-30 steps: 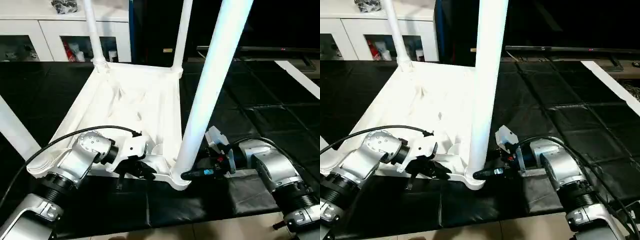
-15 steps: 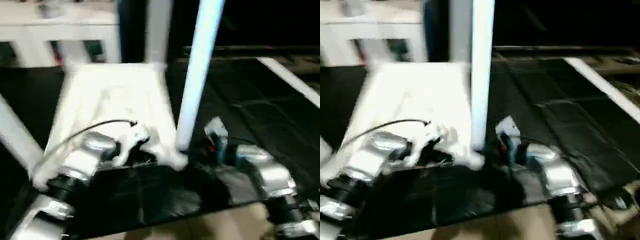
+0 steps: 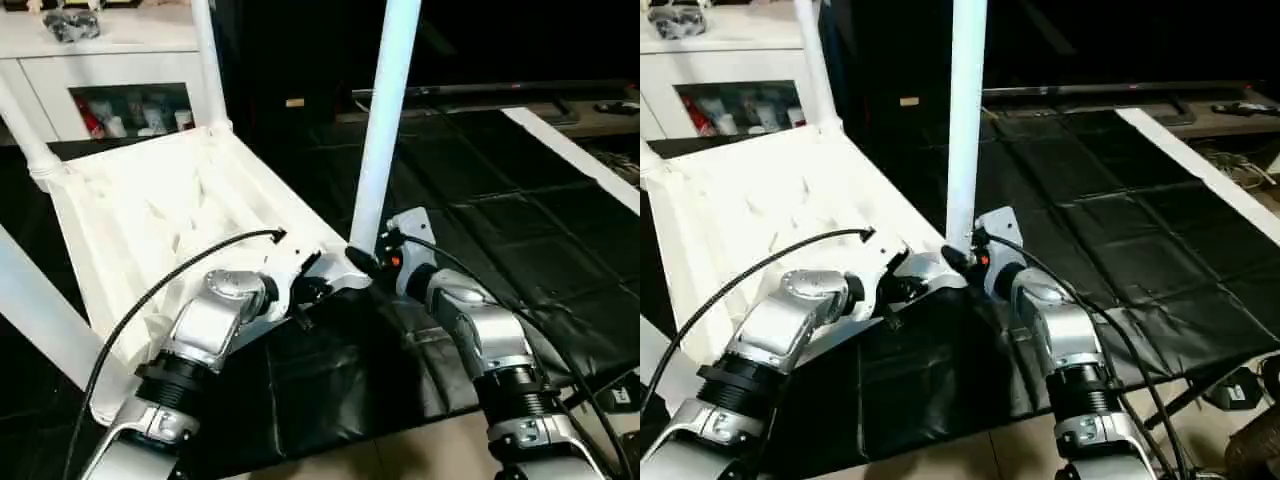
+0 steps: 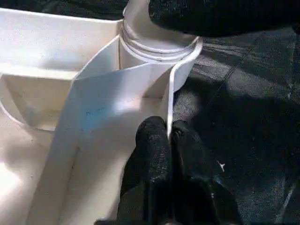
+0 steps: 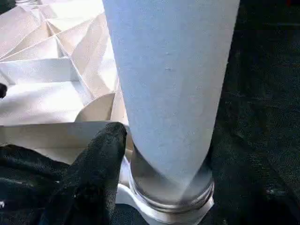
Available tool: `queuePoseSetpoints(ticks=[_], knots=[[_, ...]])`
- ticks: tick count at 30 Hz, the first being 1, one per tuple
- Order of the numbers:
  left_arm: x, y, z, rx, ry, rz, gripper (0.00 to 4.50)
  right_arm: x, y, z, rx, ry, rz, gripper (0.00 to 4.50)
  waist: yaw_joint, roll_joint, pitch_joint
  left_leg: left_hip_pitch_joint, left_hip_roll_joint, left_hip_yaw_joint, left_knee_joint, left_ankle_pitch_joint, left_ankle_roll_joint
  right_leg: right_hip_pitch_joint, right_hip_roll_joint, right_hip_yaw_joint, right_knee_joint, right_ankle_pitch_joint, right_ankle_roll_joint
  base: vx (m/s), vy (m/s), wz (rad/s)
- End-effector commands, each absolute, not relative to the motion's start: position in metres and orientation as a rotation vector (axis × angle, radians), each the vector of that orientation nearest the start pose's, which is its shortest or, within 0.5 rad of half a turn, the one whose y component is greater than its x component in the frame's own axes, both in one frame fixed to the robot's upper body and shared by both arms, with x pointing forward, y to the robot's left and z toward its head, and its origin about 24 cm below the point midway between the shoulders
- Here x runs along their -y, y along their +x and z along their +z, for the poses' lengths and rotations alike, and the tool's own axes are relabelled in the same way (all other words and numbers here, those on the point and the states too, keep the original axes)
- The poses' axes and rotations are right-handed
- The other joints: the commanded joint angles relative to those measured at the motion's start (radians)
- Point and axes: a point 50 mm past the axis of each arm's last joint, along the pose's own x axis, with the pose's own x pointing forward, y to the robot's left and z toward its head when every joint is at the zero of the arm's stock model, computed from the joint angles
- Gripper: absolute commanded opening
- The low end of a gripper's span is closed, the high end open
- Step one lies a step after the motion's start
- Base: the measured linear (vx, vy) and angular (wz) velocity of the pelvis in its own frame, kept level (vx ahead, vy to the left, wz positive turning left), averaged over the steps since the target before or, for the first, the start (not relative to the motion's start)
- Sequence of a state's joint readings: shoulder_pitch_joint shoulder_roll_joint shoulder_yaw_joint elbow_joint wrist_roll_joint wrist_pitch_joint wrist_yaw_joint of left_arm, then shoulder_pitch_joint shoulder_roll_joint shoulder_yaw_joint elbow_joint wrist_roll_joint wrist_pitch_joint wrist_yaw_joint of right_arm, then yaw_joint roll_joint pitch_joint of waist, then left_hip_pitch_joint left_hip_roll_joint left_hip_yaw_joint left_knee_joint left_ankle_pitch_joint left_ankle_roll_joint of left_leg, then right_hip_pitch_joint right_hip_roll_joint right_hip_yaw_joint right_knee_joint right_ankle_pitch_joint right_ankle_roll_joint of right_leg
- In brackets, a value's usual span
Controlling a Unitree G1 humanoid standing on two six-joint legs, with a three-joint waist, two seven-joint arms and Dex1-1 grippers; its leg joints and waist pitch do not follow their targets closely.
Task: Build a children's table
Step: Rotate leg to tighten
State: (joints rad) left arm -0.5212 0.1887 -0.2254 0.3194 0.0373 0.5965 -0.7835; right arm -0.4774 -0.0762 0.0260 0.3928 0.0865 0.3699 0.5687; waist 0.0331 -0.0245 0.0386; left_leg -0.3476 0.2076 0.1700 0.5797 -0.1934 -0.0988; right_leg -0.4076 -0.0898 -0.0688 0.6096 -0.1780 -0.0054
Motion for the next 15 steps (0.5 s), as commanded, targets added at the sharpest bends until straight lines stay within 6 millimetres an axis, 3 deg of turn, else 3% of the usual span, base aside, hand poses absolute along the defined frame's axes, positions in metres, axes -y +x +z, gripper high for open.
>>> queuePoseSetpoints(ticks=[1, 3, 4, 7, 10, 11, 15], knots=[[-0.068, 0.310, 0.066, -0.431, 0.205, -1.072, 0.00, 0.061, 0.306, 0.040, -0.368, 0.073, 0.924, 3.09, 0.011, -0.005, -0.051, -0.013, 0.010, 0.002, -0.067, -0.188, 0.046, 0.053, -0.041, 0.038, -0.084, -0.283, -0.161, 0.000, 0.000, 0.00], [-0.080, 0.308, 0.063, -0.456, 0.230, -1.094, 0.00, 0.077, 0.303, 0.040, -0.346, 0.057, 0.956, 3.19, 0.013, -0.006, -0.050, -0.013, 0.011, 0.001, -0.069, -0.199, 0.045, 0.054, -0.043, 0.038, -0.086, -0.310, -0.153, 0.000, 0.000, 0.00], [-0.084, 0.307, 0.062, -0.462, 0.239, -1.109, 0.00, 0.083, 0.300, 0.040, -0.339, 0.054, 0.984, 3.46, 0.015, -0.004, -0.052, -0.012, 0.013, 0.000, -0.068, -0.194, 0.048, 0.054, -0.043, 0.039, -0.085, -0.297, -0.152, 0.000, 0.000, 0.00], [-0.097, 0.304, 0.060, -0.471, 0.270, -1.179, 0.00, 0.103, 0.290, 0.046, -0.322, 0.044, 1.108, 3.66, 0.021, -0.004, -0.050, -0.010, 0.014, 0.003, -0.068, -0.190, 0.061, 0.053, -0.040, 0.040, -0.081, -0.250, -0.172, 0.000, 0.000, 0.00], [-0.105, 0.300, 0.060, -0.472, 0.307, -1.273, 0.00, 0.117, 0.284, 0.049, -0.334, 0.013, 1.196, 3.97, 0.030, -0.004, -0.049, -0.008, 0.016, 0.004, -0.068, -0.200, 0.063, 0.052, -0.042, 0.041, -0.082, -0.267, -0.176, 0.000, 0.000, 0.00], [-0.107, 0.299, 0.060, -0.472, 0.317, -1.300, 0.00, 0.121, 0.283, 0.050, -0.338, 0.005, 1.216, 3.99, 0.033, 0.003, -0.048, -0.007, 0.018, 0.003, -0.070, -0.209, 0.060, 0.051, -0.044, 0.041, -0.083, -0.280, -0.176, 0.000, 0.000, 0.00], [-0.117, 0.293, 0.059, -0.495, 0.377, -1.427, 0.00, 0.134, 0.283, 0.056, -0.351, -0.036, 1.290, 4.20, 0.038, 0.000, -0.049, -0.005, 0.018, 0.003, -0.070, -0.214, 0.052, 0.049, -0.044, 0.041, -0.082, -0.276, -0.183, 0.000, 0.000, 0.00]])
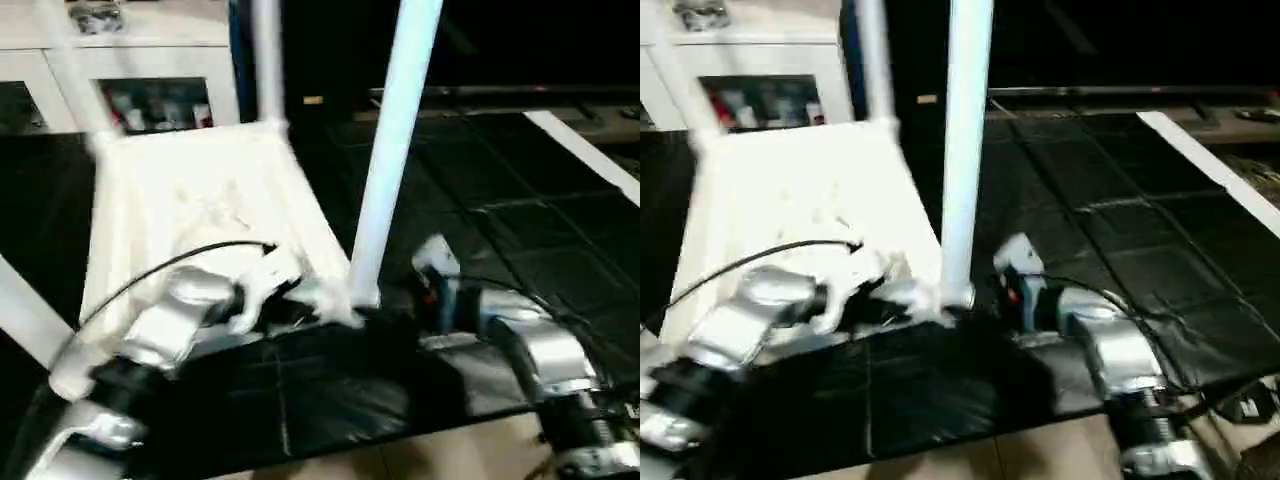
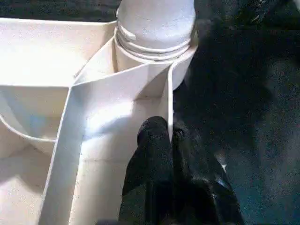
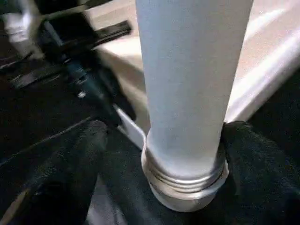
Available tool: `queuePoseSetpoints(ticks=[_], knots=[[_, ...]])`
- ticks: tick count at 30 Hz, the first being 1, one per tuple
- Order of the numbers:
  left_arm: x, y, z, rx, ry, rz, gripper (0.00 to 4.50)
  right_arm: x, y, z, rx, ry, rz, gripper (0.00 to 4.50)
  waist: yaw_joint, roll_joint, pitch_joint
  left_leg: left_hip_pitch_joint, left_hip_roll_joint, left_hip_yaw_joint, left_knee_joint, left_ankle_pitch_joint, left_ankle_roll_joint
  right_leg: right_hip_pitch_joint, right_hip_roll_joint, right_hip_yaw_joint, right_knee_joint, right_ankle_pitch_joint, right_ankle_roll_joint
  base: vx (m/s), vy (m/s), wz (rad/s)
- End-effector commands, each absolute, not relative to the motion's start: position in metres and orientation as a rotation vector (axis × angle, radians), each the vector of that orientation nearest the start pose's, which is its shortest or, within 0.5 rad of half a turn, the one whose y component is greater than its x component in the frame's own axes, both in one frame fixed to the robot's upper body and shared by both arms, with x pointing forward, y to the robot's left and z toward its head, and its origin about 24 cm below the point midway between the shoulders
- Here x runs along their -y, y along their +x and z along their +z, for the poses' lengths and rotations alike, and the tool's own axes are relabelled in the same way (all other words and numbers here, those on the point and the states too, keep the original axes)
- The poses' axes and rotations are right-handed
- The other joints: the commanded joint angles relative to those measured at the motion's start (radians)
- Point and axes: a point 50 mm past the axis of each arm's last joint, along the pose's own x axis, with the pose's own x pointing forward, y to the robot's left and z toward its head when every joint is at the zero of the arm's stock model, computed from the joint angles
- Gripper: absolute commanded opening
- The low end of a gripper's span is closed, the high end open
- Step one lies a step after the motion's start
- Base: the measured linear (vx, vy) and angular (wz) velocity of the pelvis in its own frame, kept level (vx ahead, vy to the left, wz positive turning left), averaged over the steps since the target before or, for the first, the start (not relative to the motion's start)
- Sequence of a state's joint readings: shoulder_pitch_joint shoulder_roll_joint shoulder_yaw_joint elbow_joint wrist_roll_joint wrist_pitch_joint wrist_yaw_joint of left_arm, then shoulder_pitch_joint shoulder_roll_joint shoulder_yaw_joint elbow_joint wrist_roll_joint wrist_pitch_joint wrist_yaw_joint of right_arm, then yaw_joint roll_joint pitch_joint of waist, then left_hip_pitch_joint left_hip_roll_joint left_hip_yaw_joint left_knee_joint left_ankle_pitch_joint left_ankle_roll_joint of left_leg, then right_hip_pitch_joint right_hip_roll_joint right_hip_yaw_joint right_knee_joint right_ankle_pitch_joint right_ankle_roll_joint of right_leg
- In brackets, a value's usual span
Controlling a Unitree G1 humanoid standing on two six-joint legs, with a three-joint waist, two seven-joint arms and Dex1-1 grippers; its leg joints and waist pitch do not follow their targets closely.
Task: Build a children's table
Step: Rotate leg to tighten
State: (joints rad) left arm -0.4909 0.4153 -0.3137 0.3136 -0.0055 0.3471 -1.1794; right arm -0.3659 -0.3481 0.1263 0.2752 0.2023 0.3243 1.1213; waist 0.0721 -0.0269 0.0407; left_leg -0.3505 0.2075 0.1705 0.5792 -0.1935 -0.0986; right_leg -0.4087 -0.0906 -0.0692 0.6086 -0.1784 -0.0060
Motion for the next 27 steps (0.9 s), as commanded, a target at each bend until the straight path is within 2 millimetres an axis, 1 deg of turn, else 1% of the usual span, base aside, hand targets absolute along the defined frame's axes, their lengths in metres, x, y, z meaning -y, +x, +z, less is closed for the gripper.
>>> queuePoseSetpoints(ticks=[1, 2, 3, 4, 5, 6, 7, 8, 9, 10, 11, 12, 13, 14, 16, 17, 19, 20, 21, 23, 26, 27], knots=[[-0.122, 0.291, 0.058, -0.519, 0.418, -1.477, 0.00, 0.139, 0.283, 0.059, -0.356, -0.078, 1.338, 4.20, 0.001, 0.001, -0.052, -0.002, 0.019, 0.002, -0.069, -0.206, 0.052, 0.052, -0.043, 0.041, -0.079, -0.263, -0.188, 0.000, 0.000, 0.00], [-0.125, 0.290, 0.059, -0.527, 0.439, -1.520, 0.00, 0.142, 0.283, 0.062, -0.364, -0.090, 1.376, 4.20, 0.005, 0.002, -0.054, 0.000, 0.020, 0.003, -0.068, -0.198, 0.055, 0.052, -0.042, 0.042, -0.076, -0.247, -0.192, 0.000, 0.000, 0.00], [-0.126, 0.290, 0.059, -0.528, 0.443, -1.530, 0.00, 0.143, 0.283, 0.062, -0.366, -0.091, 1.385, 4.20, 0.007, 0.002, -0.053, 0.000, 0.020, 0.004, -0.068, -0.194, 0.056, 0.052, -0.042, 0.042, -0.075, -0.235, -0.197, 0.000, 0.000, 0.00], [-0.127, 0.289, 0.060, -0.536, 0.453, -1.550, 0.00, 0.144, 0.283, 0.063, -0.367, -0.091, 1.403, 4.20, 0.013, 0.001, -0.053, 0.002, 0.021, 0.006, -0.067, -0.191, 0.058, 0.051, -0.043, 0.043, -0.072, -0.217, -0.205, 0.000, 0.000, 0.00], [-0.129, 0.289, 0.060, -0.542, 0.465, -1.572, 0.00, 0.144, 0.284, 0.065, -0.369, -0.086, 1.423, 4.20, 0.017, 0.001, -0.054, 0.002, 0.022, 0.006, -0.066, -0.179, 0.056, 0.052, -0.044, 0.043, -0.069, -0.199, -0.213, 0.000, 0.000, 0.00], [-0.129, 0.288, 0.061, -0.550, 0.476, -1.592, 0.00, 0.145, 0.284, 0.066, -0.373, -0.080, 1.441, 4.20, 0.020, -0.004, -0.054, 0.001, 0.022, 0.006, -0.067, -0.177, 0.058, 0.053, -0.044, 0.042, -0.066, -0.199, -0.219, 0.000, 0.000, 0.00], [-0.130, 0.288, 0.061, -0.554, 0.486, -1.611, 0.00, 0.145, 0.284, 0.066, -0.377, -0.079, 1.460, 4.20, 0.022, -0.001, -0.054, 0.002, 0.023, 0.006, -0.067, -0.175, 0.056, 0.053, -0.045, 0.042, -0.066, -0.198, -0.219, 0.000, 0.000, 0.00], [-0.130, 0.288, 0.062, -0.557, 0.501, -1.634, 0.00, 0.145, 0.285, 0.067, -0.384, -0.076, 1.483, 4.20, 0.022, -0.005, -0.054, 0.001, 0.023, 0.007, -0.066, -0.170, 0.054, 0.053, -0.044, 0.042, -0.064, -0.186, -0.224, 0.000, 0.000, 0.00], [-0.130, 0.288, 0.062, -0.558, 0.508, -1.646, 0.00, 0.145, 0.285, 0.067, -0.392, -0.072, 1.498, 3.97, 0.024, -0.005, -0.054, 0.001, 0.022, 0.007, -0.065, -0.167, 0.054, 0.054, -0.044, 0.041, -0.063, -0.183, -0.227, 0.000, 0.000, 0.00], [-0.130, 0.288, 0.062, -0.557, 0.516, -1.658, 0.00, 0.145, 0.284, 0.067, -0.400, -0.069, 1.516, 3.97, 0.026, -0.004, -0.055, 0.001, 0.023, 0.008, -0.064, -0.164, 0.053, 0.054, -0.046, 0.042, -0.062, -0.175, -0.231, 0.000, 0.000, 0.00], [-0.130, 0.288, 0.062, -0.557, 0.522, -1.667, 0.00, 0.144, 0.284, 0.067, -0.404, -0.066, 1.533, 3.87, 0.029, -0.003, -0.055, 0.002, 0.024, 0.008, -0.064, -0.163, 0.052, 0.054, -0.046, 0.042, -0.061, -0.171, -0.233, 0.000, 0.000, 0.00], [-0.130, 0.287, 0.063, -0.558, 0.525, -1.673, 0.00, 0.144, 0.284, 0.067, -0.407, -0.066, 1.541, 3.82, 0.031, -0.011, -0.055, 0.001, 0.024, 0.009, -0.063, -0.158, 0.054, 0.055, -0.046, 0.042, -0.061, -0.165, -0.235, 0.000, 0.000, 0.00], [-0.129, 0.287, 0.063, -0.559, 0.527, -1.680, 0.00, 0.144, 0.284, 0.067, -0.410, -0.066, 1.548, 3.69, 0.034, -0.009, -0.055, 0.001, 0.024, 0.008, -0.063, -0.155, 0.053, 0.056, -0.047, 0.042, -0.059, -0.166, -0.235, 0.000, 0.000, 0.00], [-0.129, 0.287, 0.063, -0.560, 0.528, -1.688, 0.00, 0.144, 0.284, 0.067, -0.414, -0.067, 1.557, 3.69, 0.036, -0.007, -0.055, 0.001, 0.024, 0.008, -0.064, -0.156, 0.051, 0.054, -0.047, 0.042, -0.060, -0.173, -0.233, 0.000, 0.000, 0.00], [-0.130, 0.287, 0.062, -0.563, 0.535, -1.699, 0.00, 0.143, 0.285, 0.067, -0.423, -0.074, 1.573, 3.40, 0.036, -0.009, -0.055, 0.002, 0.024, 0.008, -0.064, -0.159, 0.048, 0.054, -0.047, 0.041, -0.060, -0.179, -0.231, 0.000, 0.000, 0.00], [-0.130, 0.287, 0.062, -0.563, 0.539, -1.702, 0.00, 0.143, 0.285, 0.066, -0.426, -0.078, 1.576, 3.38, 0.037, -0.008, -0.054, 0.002, 0.025, 0.007, -0.064, -0.165, 0.044, 0.054, -0.048, 0.042, -0.060, -0.191, -0.230, 0.000, 0.000, 0.00], [-0.131, 0.287, 0.062, -0.566, 0.546, -1.708, 0.00, 0.143, 0.287, 0.066, -0.426, -0.083, 1.577, 3.33, 0.036, -0.011, -0.054, 0.001, 0.024, 0.007, -0.064, -0.173, 0.038, 0.054, -0.048, 0.042, -0.062, -0.208, -0.224, 0.000, 0.000, 0.00], [-0.131, 0.287, 0.061, -0.567, 0.548, -1.711, 0.00, 0.143, 0.288, 0.065, -0.425, -0.083, 1.579, 3.07, 0.037, -0.010, -0.053, 0.001, 0.023, 0.007, -0.064, -0.180, 0.036, 0.053, -0.049, 0.042, -0.064, -0.225, -0.218, 0.000, 0.000, 0.00], [-0.131, 0.287, 0.061, -0.567, 0.549, -1.711, 0.00, 0.143, 0.289, 0.065, -0.425, -0.083, 1.579, 3.07, 0.037, -0.009, -0.053, 0.001, 0.023, 0.007, -0.065, -0.183, 0.033, 0.053, -0.049, 0.042, -0.065, -0.231, -0.215, 0.000, 0.000, 0.00], [-0.132, 0.288, 0.061, -0.567, 0.550, -1.710, 0.00, 0.143, 0.289, 0.065, -0.424, -0.081, 1.583, 2.91, 0.037, -0.012, -0.054, 0.001, 0.024, 0.007, -0.064, -0.178, 0.034, 0.054, -0.049, 0.042, -0.062, -0.219, -0.216, 0.000, 0.000, 0.00], [-0.132, 0.289, 0.060, -0.567, 0.550, -1.707, 0.00, 0.142, 0.289, 0.065, -0.424, -0.076, 1.589, 2.58, 0.038, -0.012, -0.055, 0.000, 0.023, 0.007, -0.063, -0.166, 0.038, 0.055, -0.047, 0.041, -0.061, -0.200, -0.219, 0.000, 0.000, 0.00], [-0.132, 0.289, 0.060, -0.567, 0.550, -1.706, 0.00, 0.142, 0.289, 0.066, -0.424, -0.074, 1.592, 2.58, 0.038, -0.009, -0.055, 0.000, 0.024, 0.007, -0.063, -0.166, 0.039, 0.055, -0.047, 0.041, -0.060, -0.200, -0.221, 0.000, 0.000, 0.00]])
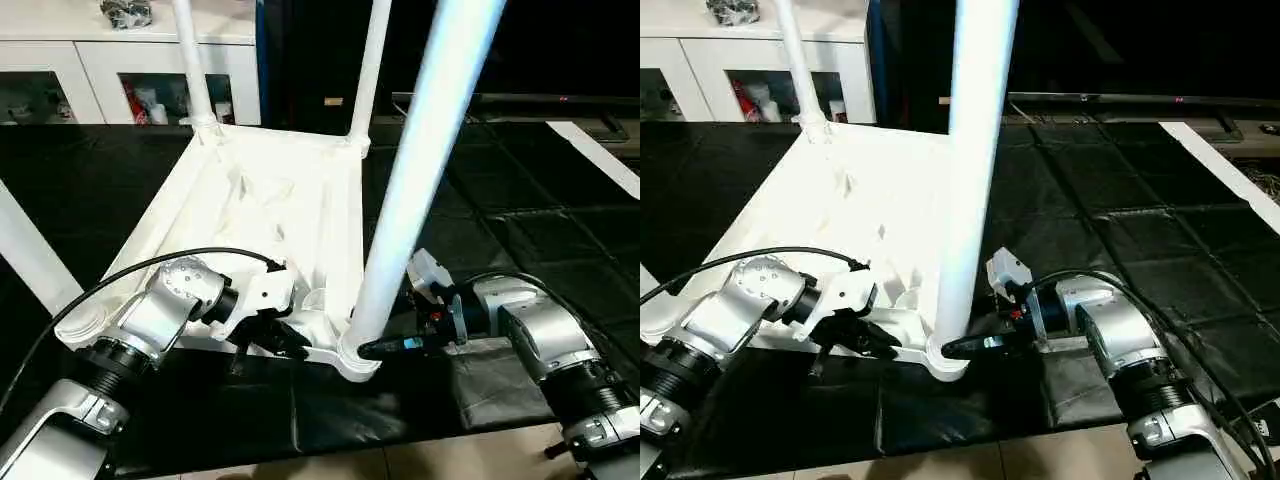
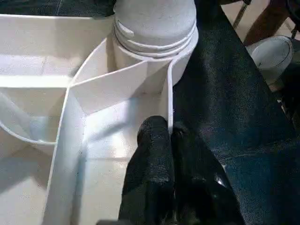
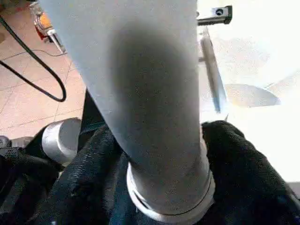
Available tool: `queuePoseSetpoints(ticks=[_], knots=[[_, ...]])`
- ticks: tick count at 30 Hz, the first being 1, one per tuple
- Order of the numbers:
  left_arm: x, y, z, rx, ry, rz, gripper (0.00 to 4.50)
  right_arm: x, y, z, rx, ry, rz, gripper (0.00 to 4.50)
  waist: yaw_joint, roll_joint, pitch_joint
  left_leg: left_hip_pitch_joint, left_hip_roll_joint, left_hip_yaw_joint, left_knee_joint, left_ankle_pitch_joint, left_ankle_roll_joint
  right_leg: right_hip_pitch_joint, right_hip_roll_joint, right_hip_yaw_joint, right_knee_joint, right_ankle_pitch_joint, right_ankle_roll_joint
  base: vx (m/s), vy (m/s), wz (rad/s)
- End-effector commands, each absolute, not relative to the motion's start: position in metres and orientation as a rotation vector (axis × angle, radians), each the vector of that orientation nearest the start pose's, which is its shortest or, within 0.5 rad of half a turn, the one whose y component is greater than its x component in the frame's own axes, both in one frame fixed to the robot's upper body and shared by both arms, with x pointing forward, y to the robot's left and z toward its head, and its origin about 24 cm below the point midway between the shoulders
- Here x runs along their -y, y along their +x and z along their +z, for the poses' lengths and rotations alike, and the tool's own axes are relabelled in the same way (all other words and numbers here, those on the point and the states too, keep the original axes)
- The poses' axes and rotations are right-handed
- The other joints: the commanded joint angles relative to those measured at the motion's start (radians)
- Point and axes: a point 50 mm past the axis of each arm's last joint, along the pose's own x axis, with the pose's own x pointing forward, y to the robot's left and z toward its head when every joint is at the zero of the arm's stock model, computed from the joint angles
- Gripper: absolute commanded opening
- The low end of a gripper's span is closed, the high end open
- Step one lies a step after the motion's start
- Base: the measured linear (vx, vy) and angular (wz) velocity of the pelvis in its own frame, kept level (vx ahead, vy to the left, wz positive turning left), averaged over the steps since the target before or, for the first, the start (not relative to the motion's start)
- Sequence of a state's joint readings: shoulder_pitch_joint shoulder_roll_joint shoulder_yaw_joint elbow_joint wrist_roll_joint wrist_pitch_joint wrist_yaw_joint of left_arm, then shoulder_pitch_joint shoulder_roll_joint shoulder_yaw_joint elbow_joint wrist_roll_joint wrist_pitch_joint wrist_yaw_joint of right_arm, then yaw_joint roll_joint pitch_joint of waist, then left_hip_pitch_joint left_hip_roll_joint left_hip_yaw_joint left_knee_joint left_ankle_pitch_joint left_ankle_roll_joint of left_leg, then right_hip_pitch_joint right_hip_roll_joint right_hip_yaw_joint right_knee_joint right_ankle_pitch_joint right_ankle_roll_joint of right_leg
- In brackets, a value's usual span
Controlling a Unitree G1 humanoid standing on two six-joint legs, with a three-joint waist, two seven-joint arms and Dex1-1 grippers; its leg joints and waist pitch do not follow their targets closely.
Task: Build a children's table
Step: Rotate leg to tighten
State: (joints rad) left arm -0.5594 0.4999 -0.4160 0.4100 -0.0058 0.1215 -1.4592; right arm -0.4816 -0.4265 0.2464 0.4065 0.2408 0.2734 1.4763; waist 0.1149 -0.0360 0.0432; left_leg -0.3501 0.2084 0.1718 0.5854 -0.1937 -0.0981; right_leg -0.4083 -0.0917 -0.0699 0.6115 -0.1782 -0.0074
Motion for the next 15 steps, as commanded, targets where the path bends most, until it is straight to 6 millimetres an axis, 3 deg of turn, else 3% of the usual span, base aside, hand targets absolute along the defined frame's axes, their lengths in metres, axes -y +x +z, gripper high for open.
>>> queuePoseSetpoints(ticks=[1, 4, 6, 7, 8, 11, 15], knots=[[-0.132, 0.289, 0.060, -0.567, 0.550, -1.705, 0.00, 0.142, 0.289, 0.066, -0.425, -0.072, 1.594, 2.50, -0.005, -0.001, -0.057, 0.000, 0.023, 0.006, -0.069, -0.168, 0.038, 0.054, -0.046, 0.042, -0.064, -0.202, -0.219, 0.000, 0.000, 0.00], [-0.132, 0.290, 0.060, -0.564, 0.545, -1.698, 0.00, 0.142, 0.288, 0.065, -0.424, -0.065, 1.603, 2.17, -0.005, -0.002, -0.056, 0.001, 0.023, 0.006, -0.070, -0.181, 0.035, 0.054, -0.047, 0.042, -0.067, -0.230, -0.213, 0.000, 0.000, 0.00], [-0.132, 0.292, 0.060, -0.560, 0.532, -1.676, 0.00, 0.141, 0.286, 0.064, -0.420, -0.051, 1.609, 2.13, -0.005, -0.002, -0.057, 0.000, 0.023, 0.005, -0.070, -0.179, 0.033, 0.054, -0.047, 0.042, -0.066, -0.231, -0.211, 0.000, 0.000, 0.00], [-0.131, 0.293, 0.059, -0.560, 0.517, -1.654, 0.00, 0.140, 0.284, 0.064, -0.416, -0.038, 1.608, 2.10, -0.004, 0.005, -0.057, 0.001, 0.023, 0.005, -0.070, -0.178, 0.032, 0.053, -0.047, 0.042, -0.066, -0.226, -0.213, 0.000, 0.000, 0.00], [-0.130, 0.294, 0.059, -0.560, 0.498, -1.626, 0.00, 0.139, 0.283, 0.063, -0.409, -0.026, 1.600, 2.07, -0.005, 0.001, -0.057, 0.001, 0.022, 0.006, -0.069, -0.177, 0.033, 0.053, -0.045, 0.042, -0.066, -0.219, -0.214, 0.000, 0.000, 0.00], [-0.126, 0.298, 0.059, -0.540, 0.428, -1.543, 0.00, 0.135, 0.278, 0.061, -0.386, 0.041, 1.545, 2.04, -0.001, 0.004, -0.055, 0.006, 0.023, 0.007, -0.070, -0.190, 0.028, 0.051, -0.045, 0.044, -0.069, -0.228, -0.214, 0.000, 0.000, 0.00], [-0.119, 0.301, 0.058, -0.525, 0.365, -1.436, 0.00, 0.124, 0.275, 0.052, -0.403, 0.090, 1.402, 2.01, -0.006, 0.009, -0.050, 0.002, 0.020, 0.001, -0.078, -0.236, 0.009, 0.051, -0.047, 0.042, -0.080, -0.327, -0.180, 0.000, 0.000, 0.00]])
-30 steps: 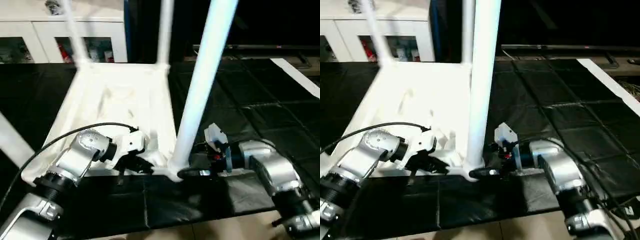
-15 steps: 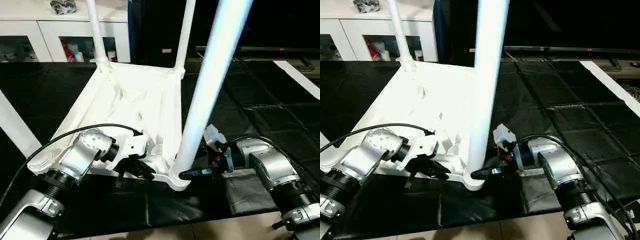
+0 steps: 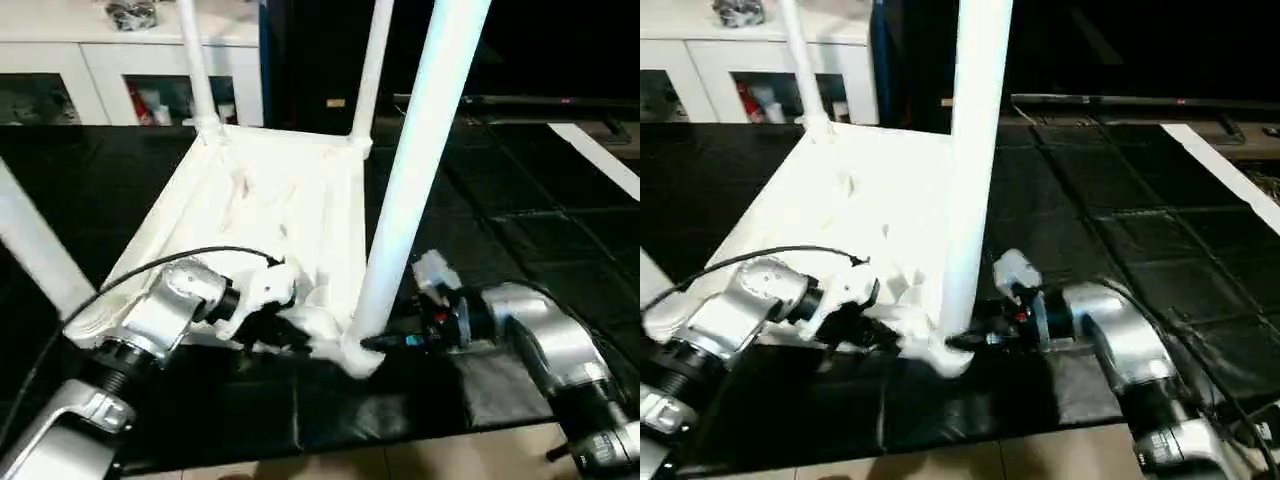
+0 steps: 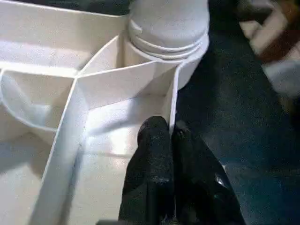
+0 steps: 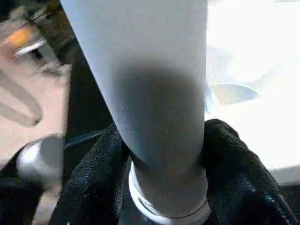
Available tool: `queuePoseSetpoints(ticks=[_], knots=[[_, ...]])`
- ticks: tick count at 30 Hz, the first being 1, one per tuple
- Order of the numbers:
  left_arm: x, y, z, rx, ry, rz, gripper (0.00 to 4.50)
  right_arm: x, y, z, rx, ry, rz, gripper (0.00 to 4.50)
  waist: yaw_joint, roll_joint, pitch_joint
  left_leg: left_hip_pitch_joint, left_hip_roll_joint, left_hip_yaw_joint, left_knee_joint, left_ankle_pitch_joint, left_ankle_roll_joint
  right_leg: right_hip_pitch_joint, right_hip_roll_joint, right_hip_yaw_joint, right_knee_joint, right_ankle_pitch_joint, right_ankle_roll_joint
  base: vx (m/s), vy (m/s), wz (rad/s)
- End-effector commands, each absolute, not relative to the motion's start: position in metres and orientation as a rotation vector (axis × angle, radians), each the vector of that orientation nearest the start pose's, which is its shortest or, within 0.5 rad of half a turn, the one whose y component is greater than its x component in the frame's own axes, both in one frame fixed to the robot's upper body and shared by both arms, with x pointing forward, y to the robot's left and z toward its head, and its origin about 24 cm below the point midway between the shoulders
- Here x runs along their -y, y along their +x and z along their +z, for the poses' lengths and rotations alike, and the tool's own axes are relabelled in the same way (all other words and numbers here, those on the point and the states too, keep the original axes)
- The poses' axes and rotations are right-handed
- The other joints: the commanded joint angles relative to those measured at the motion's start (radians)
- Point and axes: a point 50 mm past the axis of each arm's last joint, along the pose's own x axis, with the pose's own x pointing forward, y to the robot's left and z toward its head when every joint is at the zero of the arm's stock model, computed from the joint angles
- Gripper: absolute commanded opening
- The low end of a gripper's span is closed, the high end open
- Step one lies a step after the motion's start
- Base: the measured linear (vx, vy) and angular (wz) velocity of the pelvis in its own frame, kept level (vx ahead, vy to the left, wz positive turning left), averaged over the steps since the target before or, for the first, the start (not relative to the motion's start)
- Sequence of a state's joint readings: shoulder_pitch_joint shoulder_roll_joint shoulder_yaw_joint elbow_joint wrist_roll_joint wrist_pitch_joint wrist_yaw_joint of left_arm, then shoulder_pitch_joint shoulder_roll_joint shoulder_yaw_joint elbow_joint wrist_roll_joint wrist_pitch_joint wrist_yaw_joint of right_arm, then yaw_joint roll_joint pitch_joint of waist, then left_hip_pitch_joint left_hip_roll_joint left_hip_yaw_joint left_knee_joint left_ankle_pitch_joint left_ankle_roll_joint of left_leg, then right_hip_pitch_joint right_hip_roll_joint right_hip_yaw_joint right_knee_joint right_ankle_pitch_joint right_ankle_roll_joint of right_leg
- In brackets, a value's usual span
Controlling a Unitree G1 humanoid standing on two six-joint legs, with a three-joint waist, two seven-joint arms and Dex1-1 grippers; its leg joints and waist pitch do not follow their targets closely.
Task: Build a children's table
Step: Rotate leg to tighten
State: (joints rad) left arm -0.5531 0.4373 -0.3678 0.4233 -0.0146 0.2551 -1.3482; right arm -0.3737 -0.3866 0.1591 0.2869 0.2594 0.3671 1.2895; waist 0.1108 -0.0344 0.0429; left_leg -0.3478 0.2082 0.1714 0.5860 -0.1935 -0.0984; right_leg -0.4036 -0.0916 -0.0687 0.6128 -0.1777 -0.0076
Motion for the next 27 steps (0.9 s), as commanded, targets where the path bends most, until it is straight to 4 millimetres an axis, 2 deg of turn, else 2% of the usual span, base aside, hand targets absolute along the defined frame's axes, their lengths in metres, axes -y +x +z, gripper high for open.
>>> queuePoseSetpoints(ticks=[1, 2, 3, 4, 5, 7, 9, 11, 12, 14, 16, 17, 18, 21, 23, 24, 27], knots=[[-0.117, 0.302, 0.058, -0.525, 0.358, -1.420, 0.00, 0.121, 0.275, 0.050, -0.407, 0.088, 1.367, 2.01, -0.009, 0.004, -0.049, 0.000, 0.017, -0.003, -0.081, -0.265, -0.003, 0.046, -0.049, 0.038, -0.092, -0.420, -0.143, 0.000, 0.000, 0.00], [-0.113, 0.303, 0.059, -0.525, 0.335, -1.378, 0.00, 0.115, 0.278, 0.046, -0.401, 0.080, 1.294, 2.01, -0.009, 0.004, -0.049, 0.000, 0.017, -0.003, -0.081, -0.265, -0.003, 0.046, -0.049, 0.038, -0.092, -0.420, -0.143, 0.000, 0.000, 0.00], [-0.107, 0.305, 0.059, -0.521, 0.300, -1.332, 0.00, 0.108, 0.281, 0.043, -0.400, 0.077, 1.223, 2.01, -0.025, 0.006, -0.045, -0.004, 0.014, -0.005, -0.081, -0.279, -0.018, 0.044, -0.049, 0.036, -0.097, -0.477, -0.119, 0.000, 0.000, 0.00], [-0.103, 0.306, 0.060, -0.520, 0.269, -1.293, 0.00, 0.102, 0.284, 0.041, -0.400, 0.075, 1.171, 2.01, -0.030, 0.004, -0.044, -0.006, 0.011, -0.008, -0.082, -0.286, -0.019, 0.044, -0.048, 0.032, -0.102, -0.512, -0.104, 0.000, 0.000, 0.00], [-0.101, 0.307, 0.060, -0.518, 0.259, -1.282, 0.00, 0.100, 0.285, 0.040, -0.401, 0.076, 1.156, 2.00, -0.039, 0.009, -0.045, -0.008, 0.008, -0.012, -0.083, -0.288, -0.023, 0.047, -0.049, 0.028, -0.106, -0.548, -0.084, 0.000, 0.000, 0.00], [-0.092, 0.308, 0.061, -0.511, 0.210, -1.234, 0.00, 0.088, 0.288, 0.038, -0.406, 0.083, 1.089, 1.98, -0.056, 0.007, -0.044, -0.006, 0.007, -0.013, -0.081, -0.310, -0.023, 0.041, -0.046, 0.026, -0.113, -0.576, -0.070, 0.000, 0.000, 0.00], [-0.080, 0.311, 0.062, -0.504, 0.168, -1.152, 0.00, 0.071, 0.295, 0.039, -0.412, 0.094, 1.001, 1.96, -0.068, 0.006, -0.044, -0.003, 0.003, -0.013, -0.077, -0.324, -0.016, 0.035, -0.044, 0.024, -0.118, -0.602, -0.065, 0.000, 0.000, 0.00], [-0.066, 0.313, 0.064, -0.489, 0.121, -1.071, 0.00, 0.053, 0.304, 0.042, -0.421, 0.094, 0.889, 1.96, -0.082, 0.007, -0.045, -0.008, 0.002, -0.016, -0.077, -0.318, -0.016, 0.035, -0.042, 0.021, -0.118, -0.603, -0.062, 0.000, 0.000, 0.00], [-0.064, 0.314, 0.065, -0.485, 0.112, -1.060, 0.00, 0.050, 0.306, 0.042, -0.420, 0.090, 0.872, 1.96, -0.084, -0.002, -0.045, -0.009, 0.001, -0.015, -0.076, -0.315, -0.013, 0.035, -0.042, 0.021, -0.121, -0.605, -0.059, 0.000, 0.000, 0.00], [-0.060, 0.315, 0.066, -0.479, 0.116, -1.030, 0.00, 0.045, 0.309, 0.043, -0.413, 0.083, 0.843, 1.96, -0.083, 0.004, -0.046, -0.003, 0.001, -0.014, -0.076, -0.315, -0.003, 0.029, -0.042, 0.024, -0.122, -0.587, -0.061, 0.000, 0.000, 0.00], [-0.061, 0.315, 0.067, -0.475, 0.127, -1.022, 0.00, 0.042, 0.307, 0.044, -0.392, 0.081, 0.885, 1.96, -0.080, 0.005, -0.049, -0.005, 0.005, -0.011, -0.079, -0.300, 0.013, 0.032, -0.038, 0.030, -0.115, -0.508, -0.077, 0.000, 0.000, 0.00], [-0.062, 0.315, 0.067, -0.475, 0.135, -1.021, 0.00, 0.043, 0.305, 0.044, -0.382, 0.090, 0.905, 2.49, -0.077, -0.001, -0.050, -0.009, 0.006, -0.009, -0.080, -0.275, 0.022, 0.035, -0.038, 0.033, -0.108, -0.459, -0.091, 0.000, 0.000, 0.00], [-0.063, 0.315, 0.067, -0.477, 0.139, -1.020, 0.00, 0.044, 0.304, 0.045, -0.377, 0.096, 0.909, 2.49, -0.075, 0.001, -0.050, -0.009, 0.007, -0.008, -0.081, -0.264, 0.024, 0.037, -0.038, 0.034, -0.105, -0.435, -0.098, 0.000, 0.000, 0.00], [-0.071, 0.313, 0.066, -0.483, 0.158, -1.024, 0.00, 0.054, 0.301, 0.044, -0.372, 0.109, 0.928, 2.69, -0.067, 0.002, -0.056, -0.012, 0.010, -0.003, -0.078, -0.180, 0.039, 0.048, -0.037, 0.039, -0.086, -0.258, -0.150, 0.000, 0.000, 0.00], [-0.078, 0.313, 0.066, -0.493, 0.169, -1.031, 0.00, 0.066, 0.299, 0.042, -0.366, 0.092, 0.940, 3.00, -0.065, 0.008, -0.056, -0.009, 0.010, 0.000, -0.076, -0.156, 0.048, 0.049, -0.037, 0.040, -0.082, -0.202, -0.175, 0.000, 0.000, 0.00], [-0.079, 0.314, 0.065, -0.497, 0.171, -1.031, 0.00, 0.069, 0.299, 0.042, -0.366, 0.087, 0.947, 3.00, -0.064, 0.006, -0.057, -0.010, 0.009, 0.002, -0.074, -0.148, 0.053, 0.053, -0.036, 0.040, -0.079, -0.180, -0.187, 0.000, 0.000, 0.00], [-0.090, 0.314, 0.064, -0.508, 0.209, -1.070, 0.00, 0.087, 0.294, 0.045, -0.349, 0.048, 1.032, 3.26, -0.059, 0.012, -0.057, -0.008, 0.011, 0.002, -0.073, -0.141, 0.060, 0.055, -0.037, 0.040, -0.077, -0.157, -0.201, 0.000, 0.000, 0.00]])
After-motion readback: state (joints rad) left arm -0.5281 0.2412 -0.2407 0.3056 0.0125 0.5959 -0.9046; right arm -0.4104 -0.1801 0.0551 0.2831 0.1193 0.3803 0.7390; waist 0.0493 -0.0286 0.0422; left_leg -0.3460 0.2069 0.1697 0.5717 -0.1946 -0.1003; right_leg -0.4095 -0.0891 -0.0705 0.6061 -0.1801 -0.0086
